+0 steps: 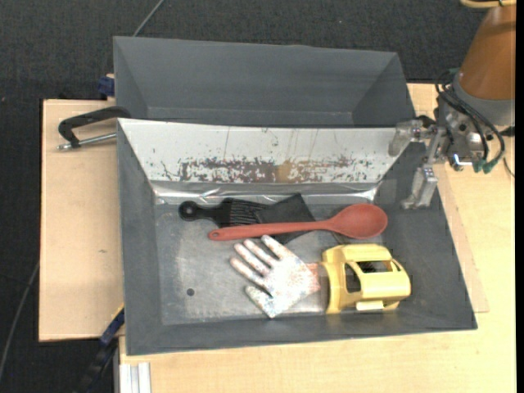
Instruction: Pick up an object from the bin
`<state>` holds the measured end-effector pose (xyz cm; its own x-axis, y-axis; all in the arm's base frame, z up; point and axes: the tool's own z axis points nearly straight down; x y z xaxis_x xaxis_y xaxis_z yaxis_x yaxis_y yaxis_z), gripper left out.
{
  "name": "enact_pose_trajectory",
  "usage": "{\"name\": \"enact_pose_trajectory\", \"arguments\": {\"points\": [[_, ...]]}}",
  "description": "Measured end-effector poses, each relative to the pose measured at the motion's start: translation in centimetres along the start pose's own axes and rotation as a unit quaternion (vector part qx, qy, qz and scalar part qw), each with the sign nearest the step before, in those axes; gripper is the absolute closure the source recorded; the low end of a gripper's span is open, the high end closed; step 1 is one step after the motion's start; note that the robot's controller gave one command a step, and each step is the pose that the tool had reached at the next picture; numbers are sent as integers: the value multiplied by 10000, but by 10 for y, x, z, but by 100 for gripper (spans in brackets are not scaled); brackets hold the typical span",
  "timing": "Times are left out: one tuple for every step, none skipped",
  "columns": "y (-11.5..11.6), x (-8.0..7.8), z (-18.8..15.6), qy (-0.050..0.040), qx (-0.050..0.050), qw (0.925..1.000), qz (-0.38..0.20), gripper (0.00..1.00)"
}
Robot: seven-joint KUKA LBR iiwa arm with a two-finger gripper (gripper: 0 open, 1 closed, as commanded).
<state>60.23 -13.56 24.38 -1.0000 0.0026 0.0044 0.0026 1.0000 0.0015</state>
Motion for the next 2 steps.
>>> {"name": "enact_pose_trajectory", "arguments": {"points": [[1, -1, -5, -44, 10, 10000, -12, 0], [30, 1, 80, -42, -2, 9991, 427, 0]]}}
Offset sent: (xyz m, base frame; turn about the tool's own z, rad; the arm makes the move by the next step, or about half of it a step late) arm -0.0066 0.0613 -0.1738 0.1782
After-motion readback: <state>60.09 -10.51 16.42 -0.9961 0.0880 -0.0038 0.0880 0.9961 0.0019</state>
